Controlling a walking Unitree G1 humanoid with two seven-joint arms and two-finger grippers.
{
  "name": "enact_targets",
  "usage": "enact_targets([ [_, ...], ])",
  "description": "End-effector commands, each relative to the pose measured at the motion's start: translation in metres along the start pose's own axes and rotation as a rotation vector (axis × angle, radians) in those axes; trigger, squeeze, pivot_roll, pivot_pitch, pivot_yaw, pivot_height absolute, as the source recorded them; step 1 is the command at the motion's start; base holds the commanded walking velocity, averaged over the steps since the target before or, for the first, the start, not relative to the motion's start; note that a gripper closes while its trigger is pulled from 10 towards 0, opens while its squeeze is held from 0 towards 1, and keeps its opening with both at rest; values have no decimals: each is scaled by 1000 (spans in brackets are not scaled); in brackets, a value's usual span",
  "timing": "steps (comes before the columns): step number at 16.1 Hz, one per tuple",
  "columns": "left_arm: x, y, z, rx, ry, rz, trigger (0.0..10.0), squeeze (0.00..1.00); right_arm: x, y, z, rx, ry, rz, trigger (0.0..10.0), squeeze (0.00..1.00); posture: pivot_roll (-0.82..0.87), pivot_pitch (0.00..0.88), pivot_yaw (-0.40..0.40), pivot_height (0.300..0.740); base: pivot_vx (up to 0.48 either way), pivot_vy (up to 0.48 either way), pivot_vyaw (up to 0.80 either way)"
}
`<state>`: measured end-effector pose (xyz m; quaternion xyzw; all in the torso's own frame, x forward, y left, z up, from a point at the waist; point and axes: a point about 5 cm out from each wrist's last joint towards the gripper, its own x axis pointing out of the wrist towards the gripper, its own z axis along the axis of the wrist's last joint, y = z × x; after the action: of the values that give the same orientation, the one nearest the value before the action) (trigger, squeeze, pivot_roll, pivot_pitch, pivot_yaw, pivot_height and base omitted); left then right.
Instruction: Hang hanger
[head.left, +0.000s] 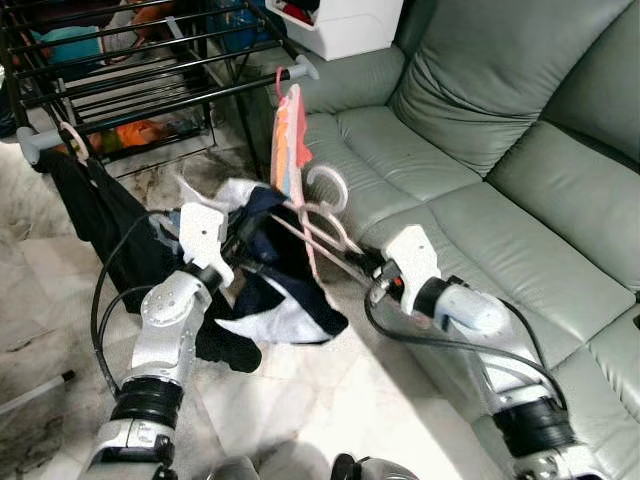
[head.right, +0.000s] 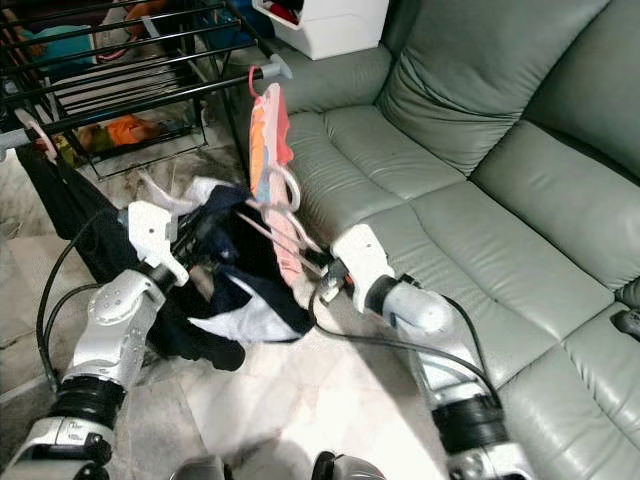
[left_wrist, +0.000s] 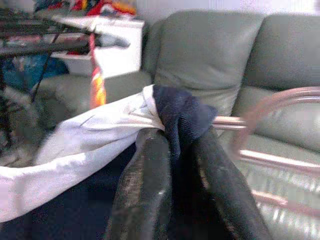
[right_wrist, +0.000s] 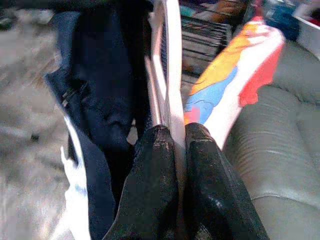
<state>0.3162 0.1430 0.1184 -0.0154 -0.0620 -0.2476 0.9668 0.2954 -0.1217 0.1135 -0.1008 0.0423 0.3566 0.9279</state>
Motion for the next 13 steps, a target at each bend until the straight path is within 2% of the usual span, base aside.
enact_targets([
  [1,3,-12,7,-3,-28,-75,0,0,2,-9,3,38,-12,-58,10000,0,-62,16,-11,740,0,0,0],
  [4,-1,-41,-5,-28,11,-215,0,0,13,-8,11,140,-66,-83,10000,0,-62,16,-11,740,0,0,0],
  [7,-2,-55,-8,-20,35,-287,0,0,19,-7,16,173,-97,-72,10000,0,-60,13,-14,740,0,0,0],
  [8,-4,-59,-11,11,53,-314,0,0,21,-5,19,195,-119,-53,10000,0,-60,13,-14,740,0,0,0],
  [9,-6,-58,-13,34,64,-315,157,0,21,-3,23,204,-144,-28,10000,0,-60,13,-14,740,0,0,0],
  [10,-6,-55,-14,65,70,-302,1333,0,20,1,26,229,-166,9,10000,0,-58,13,-15,740,0,0,0],
  [11,-6,-47,-14,102,76,-268,2039,0,16,5,25,238,-161,68,10000,0,-58,13,-15,740,0,0,0],
  [13,-6,-37,-13,153,87,-235,2314,0,7,7,18,203,-119,136,10000,0,-58,13,-15,740,0,0,0],
])
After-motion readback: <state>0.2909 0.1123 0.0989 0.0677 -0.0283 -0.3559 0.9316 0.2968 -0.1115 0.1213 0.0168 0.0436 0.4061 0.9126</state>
